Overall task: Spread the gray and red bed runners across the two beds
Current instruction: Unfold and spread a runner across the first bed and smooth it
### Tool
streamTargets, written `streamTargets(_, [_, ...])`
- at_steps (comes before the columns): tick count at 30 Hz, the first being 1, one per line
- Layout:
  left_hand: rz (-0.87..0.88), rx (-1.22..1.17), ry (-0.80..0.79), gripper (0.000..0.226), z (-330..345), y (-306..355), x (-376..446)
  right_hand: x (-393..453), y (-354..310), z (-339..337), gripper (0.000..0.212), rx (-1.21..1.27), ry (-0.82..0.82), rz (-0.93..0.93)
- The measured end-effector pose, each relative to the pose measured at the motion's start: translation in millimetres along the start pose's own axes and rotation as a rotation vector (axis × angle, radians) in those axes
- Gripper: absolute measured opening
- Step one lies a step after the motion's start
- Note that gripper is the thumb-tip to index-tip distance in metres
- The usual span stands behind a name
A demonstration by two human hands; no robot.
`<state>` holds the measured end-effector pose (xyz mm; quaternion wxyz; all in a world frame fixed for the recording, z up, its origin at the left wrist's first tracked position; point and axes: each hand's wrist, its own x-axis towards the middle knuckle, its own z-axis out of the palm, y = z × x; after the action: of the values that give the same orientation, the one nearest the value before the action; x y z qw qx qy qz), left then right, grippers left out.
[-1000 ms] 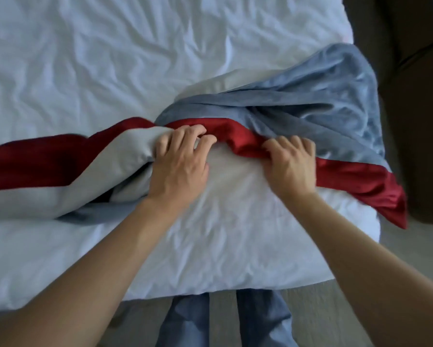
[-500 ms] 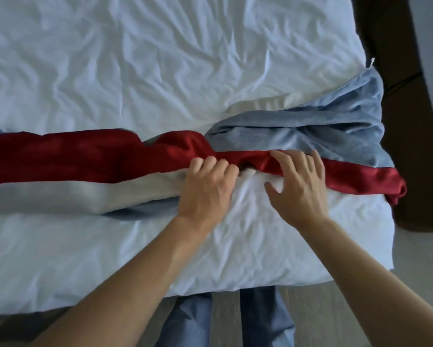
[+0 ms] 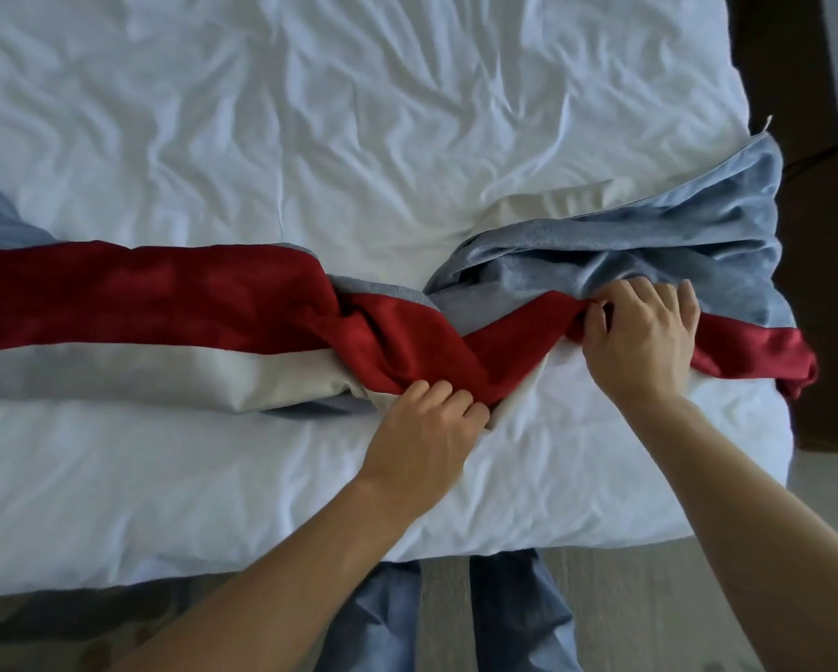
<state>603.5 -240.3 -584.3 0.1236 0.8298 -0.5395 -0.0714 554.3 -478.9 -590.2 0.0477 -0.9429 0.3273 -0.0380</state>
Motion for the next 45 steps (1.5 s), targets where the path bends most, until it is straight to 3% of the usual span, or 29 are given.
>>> streamTargets(4, [-0.104,-0.092,0.015,0.010,-2.9,-1.3,10.6,4.5,-18.0,-5.3,0.026,0.138,0.014,-0.096])
streamTargets(8, [-0.197,-0.178,0.117,0.032,-22.9,-11.3,34.0,21.5,-36.7,-12.3,0.034,0.258,0.128,-0.240])
streamTargets(12, [-0.358,-0.139,0.246,0.018,-39.0,-35.6,77.0,62.4,-32.1,-14.0,0.042,0.198,0.049,-0.288])
streamTargets(17, [-0.604,-0.082,-0.045,0.034,-22.5,-69.1,123.1,96.1,-4.8,-6.0,0.018,0.047,-0.128,-0.366])
streamTargets(21, [-0.720,-0.293,-0.154,0.047,-11.7,-73.7,151.1,125.0,15.5,-13.2,0.018,0.130,-0.023,-0.316])
streamTargets(24, [-0.740,-0.503,-0.252,0.024,-14.8,-71.2,172.5,152.3,28.9,-21.0,0.021,0.169,0.009,-0.249])
streamTargets(26, [-0.723,-0.461,-0.265,0.011,-19.6,-70.8,185.0,165.2,36.4,-24.5,0.021,0.142,-0.033,-0.218])
streamTargets(28, [-0.715,-0.331,-0.108,0.006,-28.2,-74.6,196.8,173.1,40.5,-25.4,0.022,0.095,-0.081,-0.200])
streamTargets(31, [-0.607,-0.119,0.278,0.007,-44.7,-85.5,215.2,177.5,31.6,-23.1,0.032,0.106,-0.109,-0.291])
streamTargets(34, [-0.476,-0.049,0.379,0.006,-49.7,-86.2,231.2,179.1,7.3,-18.6,0.044,0.143,-0.116,-0.450])
streamTargets(36, [-0.423,-0.077,0.310,0.013,-46.1,-90.9,230.4,184.7,-5.4,-14.0,0.031,0.129,-0.126,-0.468])
streamTargets(38, [-0.506,-0.113,0.195,0.024,-44.7,-110.2,219.7,194.2,-9.3,-10.9,0.023,0.092,-0.151,-0.409])
streamTargets(42, [-0.844,-0.163,-0.131,0.031,-49.2,-161.9,196.8,211.4,-10.7,-9.9,0.021,0.041,-0.255,-0.305])
streamTargets(45, [-0.821,-0.232,-0.359,0.026,-56.7,-174.6,199.3,211.7,-27.1,-12.5,0.035,0.158,-0.340,-0.365])
